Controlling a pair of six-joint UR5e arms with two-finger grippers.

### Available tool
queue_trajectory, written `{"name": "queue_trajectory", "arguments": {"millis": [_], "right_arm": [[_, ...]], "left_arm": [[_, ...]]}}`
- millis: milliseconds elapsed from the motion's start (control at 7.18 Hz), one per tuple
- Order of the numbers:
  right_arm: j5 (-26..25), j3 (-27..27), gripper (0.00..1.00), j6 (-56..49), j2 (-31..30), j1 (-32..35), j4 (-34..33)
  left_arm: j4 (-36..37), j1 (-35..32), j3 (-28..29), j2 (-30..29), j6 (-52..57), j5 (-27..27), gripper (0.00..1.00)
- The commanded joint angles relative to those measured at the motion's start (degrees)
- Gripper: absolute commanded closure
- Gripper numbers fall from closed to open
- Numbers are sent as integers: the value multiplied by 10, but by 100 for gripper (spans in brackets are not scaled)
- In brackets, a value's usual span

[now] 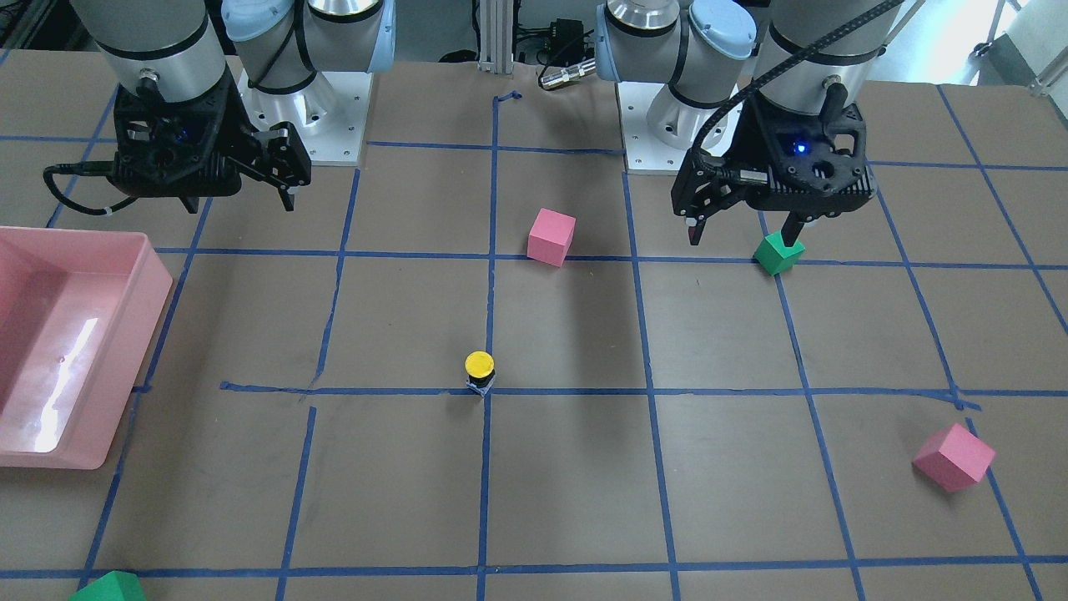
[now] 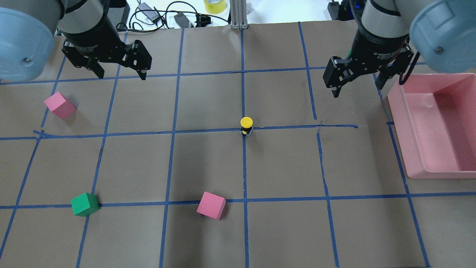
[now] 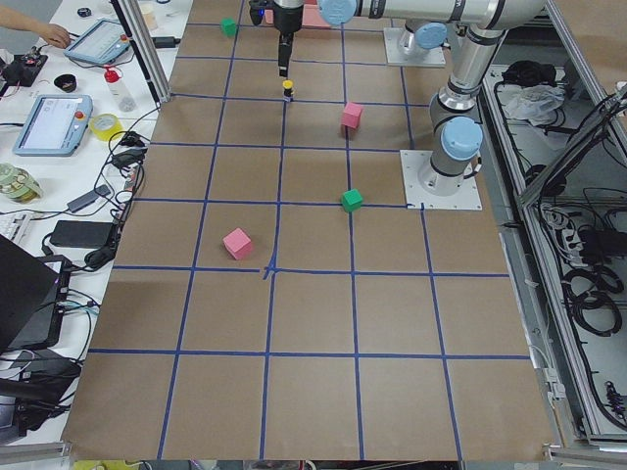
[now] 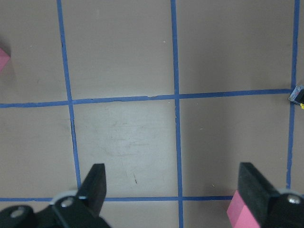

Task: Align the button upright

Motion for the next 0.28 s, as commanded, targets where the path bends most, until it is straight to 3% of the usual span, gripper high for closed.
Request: {"name": "queue_trajectory", "arguments": {"millis": [0,139], "right_arm": [[0,0,0,0,0,-1,1],[0,0,0,0,0,-1,1]], "left_arm": [[0,0,0,1,-1,-1,0],[0,0,0,1,-1,-1,0]]}}
